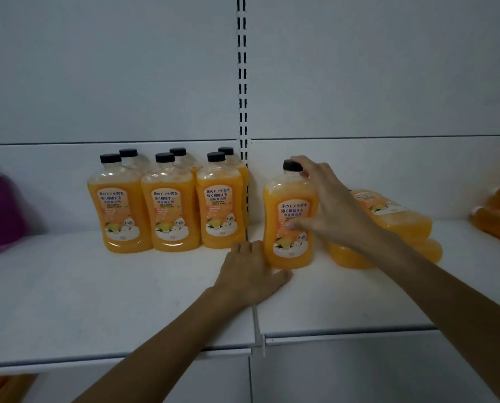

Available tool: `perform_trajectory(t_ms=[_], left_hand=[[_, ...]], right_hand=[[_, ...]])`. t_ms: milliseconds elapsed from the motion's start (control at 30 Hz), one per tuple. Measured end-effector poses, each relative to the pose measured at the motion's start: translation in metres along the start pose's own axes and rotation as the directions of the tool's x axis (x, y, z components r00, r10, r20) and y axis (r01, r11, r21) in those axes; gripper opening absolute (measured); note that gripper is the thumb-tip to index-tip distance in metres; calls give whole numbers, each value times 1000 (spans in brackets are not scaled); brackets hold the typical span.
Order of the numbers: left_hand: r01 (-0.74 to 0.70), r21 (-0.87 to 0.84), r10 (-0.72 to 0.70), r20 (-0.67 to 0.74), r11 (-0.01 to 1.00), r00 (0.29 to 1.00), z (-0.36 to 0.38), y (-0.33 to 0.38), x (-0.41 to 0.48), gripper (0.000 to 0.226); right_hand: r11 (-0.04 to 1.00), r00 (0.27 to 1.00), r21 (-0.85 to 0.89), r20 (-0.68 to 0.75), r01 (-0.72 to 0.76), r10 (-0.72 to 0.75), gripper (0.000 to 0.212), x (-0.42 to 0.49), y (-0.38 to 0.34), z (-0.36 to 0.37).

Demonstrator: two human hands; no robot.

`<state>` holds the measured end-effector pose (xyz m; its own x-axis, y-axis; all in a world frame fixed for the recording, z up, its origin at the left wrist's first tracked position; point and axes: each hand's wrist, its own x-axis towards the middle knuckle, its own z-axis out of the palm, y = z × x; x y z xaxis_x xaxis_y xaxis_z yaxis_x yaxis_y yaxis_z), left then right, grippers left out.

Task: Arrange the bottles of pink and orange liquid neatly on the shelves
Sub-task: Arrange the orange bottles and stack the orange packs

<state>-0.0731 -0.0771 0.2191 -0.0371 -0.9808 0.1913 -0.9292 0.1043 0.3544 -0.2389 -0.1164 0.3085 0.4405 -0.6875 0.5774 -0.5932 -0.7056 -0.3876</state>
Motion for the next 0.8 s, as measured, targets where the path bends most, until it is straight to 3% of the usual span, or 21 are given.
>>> perform_trajectory(t_ms=[167,300,667,800], left_hand=[[23,108,-26,20,994,999,-3,6,-5,71],[12,183,-20,41,983,999,-6,10,-7,63],[35,203,-46,46,979,998,-10,13,-7,69],[69,166,-77,41,984,996,-11,17,-4,69]], right_hand=[[999,999,0,-12,-49,49,98,19,7,12],[990,995,-106,-43,-91,87,99,45,16,28],[984,996,-166,-75,-61,49,101,90,29,66],[994,994,-25,20,-105,106,113,88,31,51]])
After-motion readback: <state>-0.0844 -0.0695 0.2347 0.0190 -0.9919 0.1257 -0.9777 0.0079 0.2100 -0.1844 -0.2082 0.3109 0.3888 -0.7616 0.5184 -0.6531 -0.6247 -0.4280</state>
